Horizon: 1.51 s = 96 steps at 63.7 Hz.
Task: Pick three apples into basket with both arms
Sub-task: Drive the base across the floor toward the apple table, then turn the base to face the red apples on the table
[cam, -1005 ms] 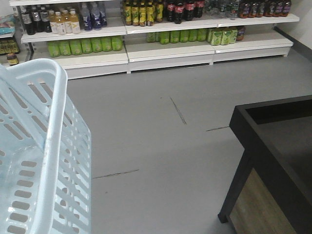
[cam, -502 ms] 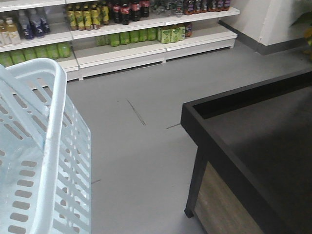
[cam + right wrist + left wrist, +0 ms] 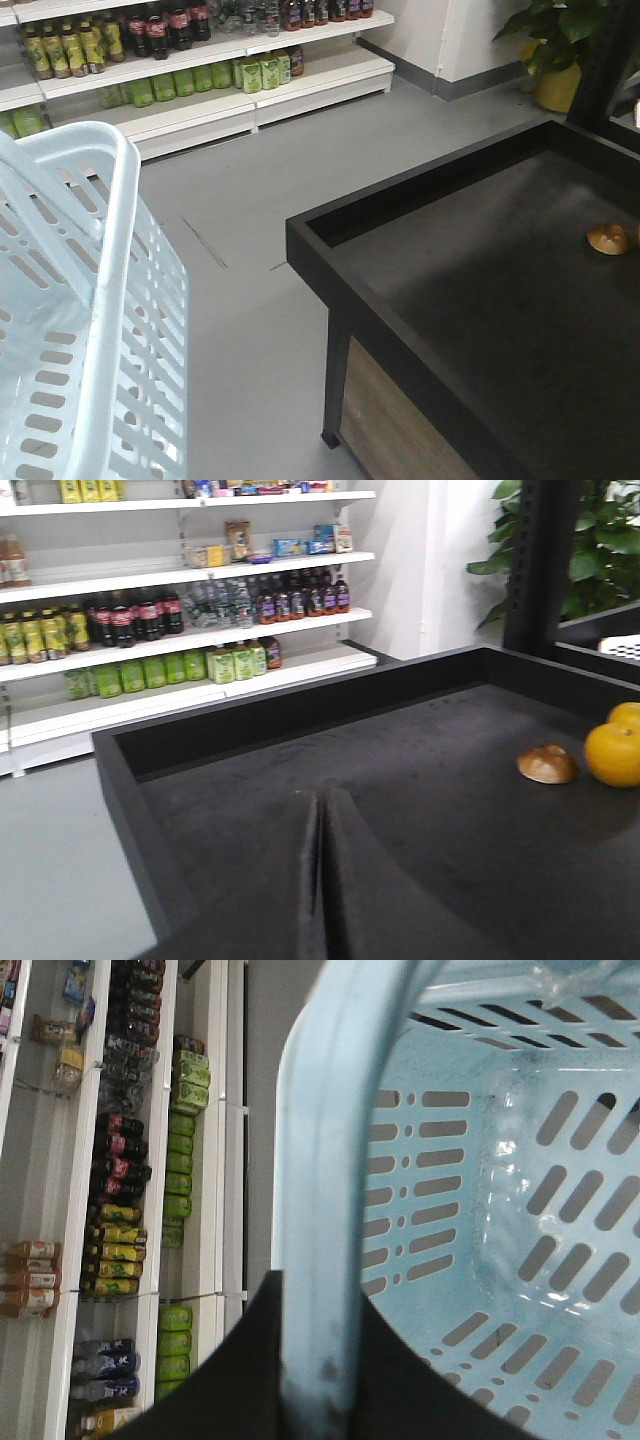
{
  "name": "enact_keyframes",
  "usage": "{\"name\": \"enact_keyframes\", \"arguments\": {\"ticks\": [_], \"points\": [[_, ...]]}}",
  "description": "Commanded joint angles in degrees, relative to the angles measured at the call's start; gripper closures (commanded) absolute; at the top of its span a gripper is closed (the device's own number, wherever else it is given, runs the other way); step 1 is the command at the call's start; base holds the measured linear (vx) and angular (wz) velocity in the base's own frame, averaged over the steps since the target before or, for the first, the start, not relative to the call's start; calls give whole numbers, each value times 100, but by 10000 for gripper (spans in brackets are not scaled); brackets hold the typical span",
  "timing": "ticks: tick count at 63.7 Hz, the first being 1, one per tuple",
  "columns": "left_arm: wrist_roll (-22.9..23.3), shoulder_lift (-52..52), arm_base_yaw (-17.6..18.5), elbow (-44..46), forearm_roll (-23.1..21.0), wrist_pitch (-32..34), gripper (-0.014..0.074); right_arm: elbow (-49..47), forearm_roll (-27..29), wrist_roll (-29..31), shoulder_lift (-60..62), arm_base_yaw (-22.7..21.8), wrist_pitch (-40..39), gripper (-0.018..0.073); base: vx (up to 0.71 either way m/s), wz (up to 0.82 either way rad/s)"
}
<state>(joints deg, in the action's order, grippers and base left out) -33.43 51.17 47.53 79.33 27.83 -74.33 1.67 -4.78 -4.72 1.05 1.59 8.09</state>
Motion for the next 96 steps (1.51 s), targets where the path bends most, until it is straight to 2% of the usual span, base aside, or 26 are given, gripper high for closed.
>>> {"name": "enact_keyframes", "arguments": {"ticks": [1,46,96], "points": [[46,-31,29,145,183,412,603,70,-8,43,38,-26,-435,568,4,-27],[46,-31,29,145,183,412,603,70,-8,43,38,-26,-435,568,3,-34],[46,-31,29,145,183,412,603,70,-8,43,38,-26,-435,568,5,-51]]}}
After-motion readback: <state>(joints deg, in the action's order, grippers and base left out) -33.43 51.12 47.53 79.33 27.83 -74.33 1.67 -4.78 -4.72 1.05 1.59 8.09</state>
